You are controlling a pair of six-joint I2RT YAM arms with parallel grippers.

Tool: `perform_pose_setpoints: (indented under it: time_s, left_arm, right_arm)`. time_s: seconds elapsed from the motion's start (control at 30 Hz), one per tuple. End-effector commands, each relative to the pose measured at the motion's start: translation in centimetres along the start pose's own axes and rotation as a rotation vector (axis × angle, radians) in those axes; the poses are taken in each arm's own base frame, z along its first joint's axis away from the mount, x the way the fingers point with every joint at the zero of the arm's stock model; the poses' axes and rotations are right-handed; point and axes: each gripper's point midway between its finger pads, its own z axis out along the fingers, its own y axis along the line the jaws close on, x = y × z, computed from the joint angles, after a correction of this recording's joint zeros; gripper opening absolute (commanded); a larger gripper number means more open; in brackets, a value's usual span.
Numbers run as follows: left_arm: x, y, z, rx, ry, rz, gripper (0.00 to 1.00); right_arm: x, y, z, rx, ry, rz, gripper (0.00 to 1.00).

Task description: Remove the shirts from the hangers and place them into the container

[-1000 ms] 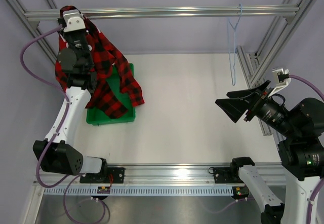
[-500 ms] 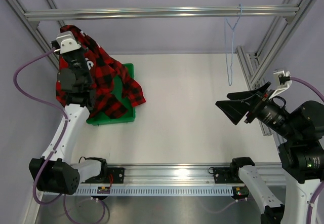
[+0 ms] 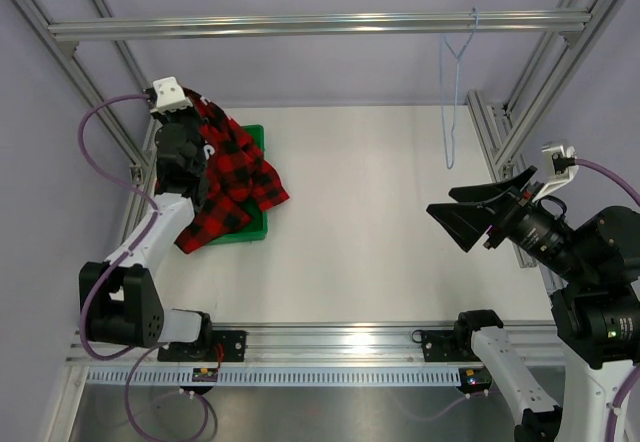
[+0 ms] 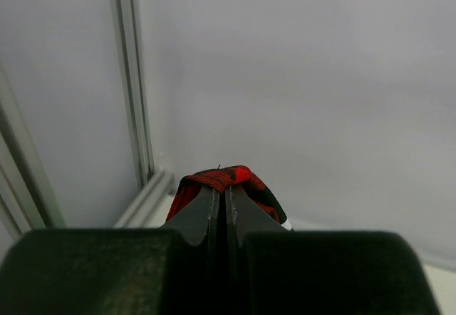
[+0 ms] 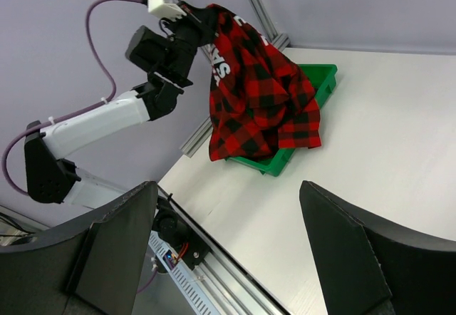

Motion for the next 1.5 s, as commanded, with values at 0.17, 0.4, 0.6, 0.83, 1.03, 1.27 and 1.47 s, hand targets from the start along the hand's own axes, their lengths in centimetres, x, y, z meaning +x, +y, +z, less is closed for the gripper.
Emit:
perform_pose_setpoints:
  time_s: [0.17, 0.4, 0.6, 0.83, 1.03, 1.27, 1.47]
  left_arm:
    - [9.0, 0.3, 0.4, -0.105, 0.191, -0.189, 0.0]
    - [14.7, 0.8, -3.0, -0.182, 0.354, -0.36, 0.0]
    - [19.7, 0.4, -6.4, -0.24, 0.555, -0.472, 0.0]
    - [24.9, 1.0, -9.7, -0.306, 0.754, -0.389, 0.0]
    - [26.2, 0.9, -12.0, -0.333, 0.867, -0.271, 0.15]
    - [27.3, -0.2, -12.5, -0.277, 0.898, -0.313, 0.45]
    - [20.7, 0.5, -12.6, -0.268, 0.728, -0.298, 0.61]
  right_arm:
    - [0.1, 0.6, -0.1, -0.033, 0.003, -0.002, 0.9]
    - [0.1, 0.7, -0.4, -0.021, -0.004, -0.014, 0.9]
    - [-0.3, 1.2, -0.9, -0.024, -0.02, -0.028, 0.9]
    - [-0.5, 1.6, -1.4, -0.019, -0.036, -0.039, 0.91]
    - [-0.8, 2.2, -1.7, -0.028, -0.045, -0.042, 0.91]
    - [-1.0, 3.2, -2.5, -0.045, -0.061, -0.051, 0.91]
    - [-1.0, 3.4, -2.6, -0.05, -0.061, -0.041, 0.91]
